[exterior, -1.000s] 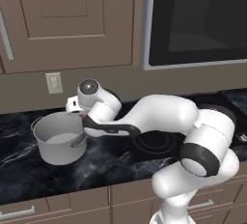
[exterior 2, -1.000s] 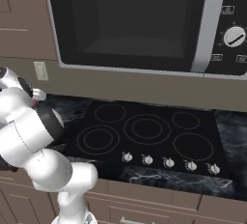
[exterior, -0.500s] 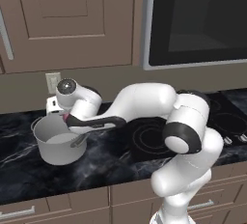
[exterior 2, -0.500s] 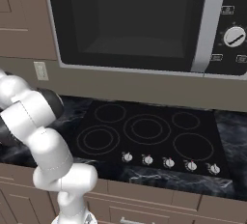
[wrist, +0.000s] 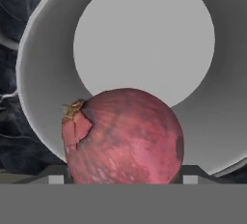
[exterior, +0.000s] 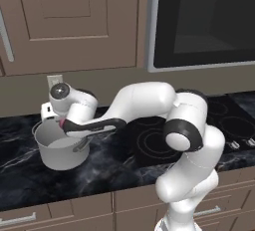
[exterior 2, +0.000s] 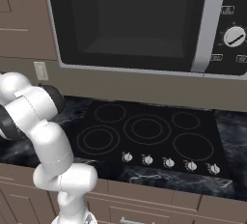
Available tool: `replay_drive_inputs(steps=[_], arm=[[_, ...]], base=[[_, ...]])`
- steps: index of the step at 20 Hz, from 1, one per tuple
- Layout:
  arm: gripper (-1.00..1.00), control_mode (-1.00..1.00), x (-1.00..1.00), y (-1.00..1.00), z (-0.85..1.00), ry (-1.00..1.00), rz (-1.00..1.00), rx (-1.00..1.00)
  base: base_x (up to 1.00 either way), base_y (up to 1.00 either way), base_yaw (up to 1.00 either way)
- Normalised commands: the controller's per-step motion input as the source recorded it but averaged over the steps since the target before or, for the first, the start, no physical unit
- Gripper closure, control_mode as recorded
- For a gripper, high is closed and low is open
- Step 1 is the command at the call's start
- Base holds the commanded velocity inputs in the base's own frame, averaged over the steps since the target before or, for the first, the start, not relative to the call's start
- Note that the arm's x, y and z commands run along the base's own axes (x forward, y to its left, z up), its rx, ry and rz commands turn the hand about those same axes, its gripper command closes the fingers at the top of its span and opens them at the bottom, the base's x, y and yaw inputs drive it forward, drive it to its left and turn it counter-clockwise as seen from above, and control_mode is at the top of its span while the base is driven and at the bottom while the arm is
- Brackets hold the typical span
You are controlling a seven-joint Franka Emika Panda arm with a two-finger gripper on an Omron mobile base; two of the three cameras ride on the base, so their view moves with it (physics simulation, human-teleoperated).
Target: Turn on the sink faucet. Then move the onion from the counter to the sink. Turn off the sink. Move the vegetable from the sink to the pot next to the stove. Finally move the pot to the rear right burner.
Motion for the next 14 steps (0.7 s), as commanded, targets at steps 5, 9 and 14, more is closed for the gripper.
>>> replay_drive_inputs(steps=[5,9,14], arm=[[1.0,-1.0,0.0,0.0,-0.18,0.03,0.01,0.02],[1.0,-1.0,0.0,0.0,-0.19,0.05,0.0,0.02],[1.0,-1.0,0.06,0.05,-0.13,0.07,0.0,0.01]], base=[[0.0,0.0,0.0],[0.0,0.0,0.0],[0.0,0.0,0.0]])
